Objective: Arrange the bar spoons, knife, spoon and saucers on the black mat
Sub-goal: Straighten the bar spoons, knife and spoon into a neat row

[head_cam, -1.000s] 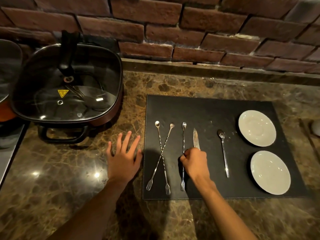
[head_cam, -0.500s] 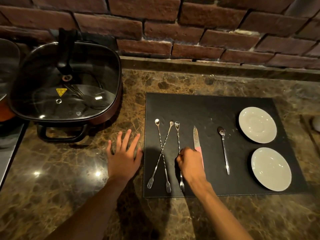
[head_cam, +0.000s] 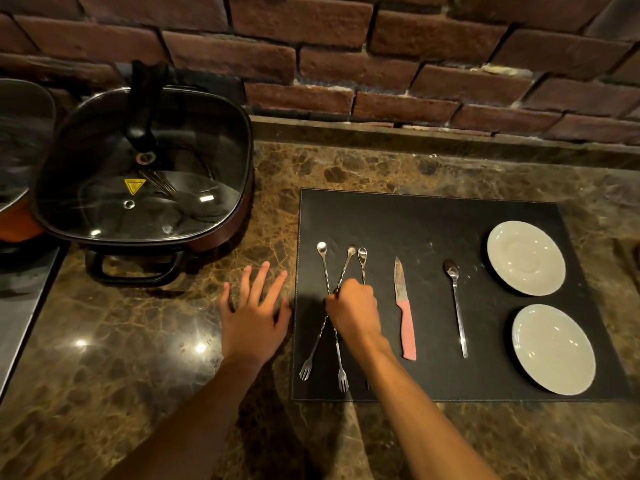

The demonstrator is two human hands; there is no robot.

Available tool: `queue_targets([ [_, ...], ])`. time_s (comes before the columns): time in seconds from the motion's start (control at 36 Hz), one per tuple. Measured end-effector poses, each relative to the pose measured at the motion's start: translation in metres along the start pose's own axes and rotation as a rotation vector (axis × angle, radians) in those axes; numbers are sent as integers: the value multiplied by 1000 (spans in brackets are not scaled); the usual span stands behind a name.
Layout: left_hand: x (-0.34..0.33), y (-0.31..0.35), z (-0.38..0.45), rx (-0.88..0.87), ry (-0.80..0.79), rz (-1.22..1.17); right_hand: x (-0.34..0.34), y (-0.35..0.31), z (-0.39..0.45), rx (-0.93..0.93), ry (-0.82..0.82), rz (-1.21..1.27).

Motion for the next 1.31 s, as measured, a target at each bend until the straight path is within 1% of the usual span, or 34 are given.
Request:
queue_targets([
  [0.11,0,0,0,5,-7,-8,-3,-1,6,-1,-7,-1],
  [0.36,0,-1,1,15,-35,0,0,1,12,-26,17,86],
  [0.47,2,1,1,15,-34,-16,-7,0,8,20,8,104],
  [0.61,3,2,2,23,-49,-8,-11,-14,-4,119,90,72],
  [0.69,2,2,1,16,-50,-7,-17,-20,-9,112,98,47],
  [0.75,3,2,1,20,-43,-8,-21,-21,-8,101,76,53],
  [0.89,3,3,1,27,-21,-29,-28,-21,-3,123,-21,318],
  [0.97,2,2,1,29,-22,-9,-29,-20,-4,132,-41,369],
  [1.14,1,2,1,28,-8,-5,-30,-15,-5,175,5,362],
  [1.31,2,2,1,37,-25,-23,-39,-3,-3,142,55,304],
])
Point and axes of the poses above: each hand's wrist, its own z-axis towards the middle knuckle, its own x-axis out of the back of the hand, y = z × x, the point moved 5 cm from there along z, towards the middle knuckle, and after that the axes turned 1 degree about -y, right-handed, at the moved point
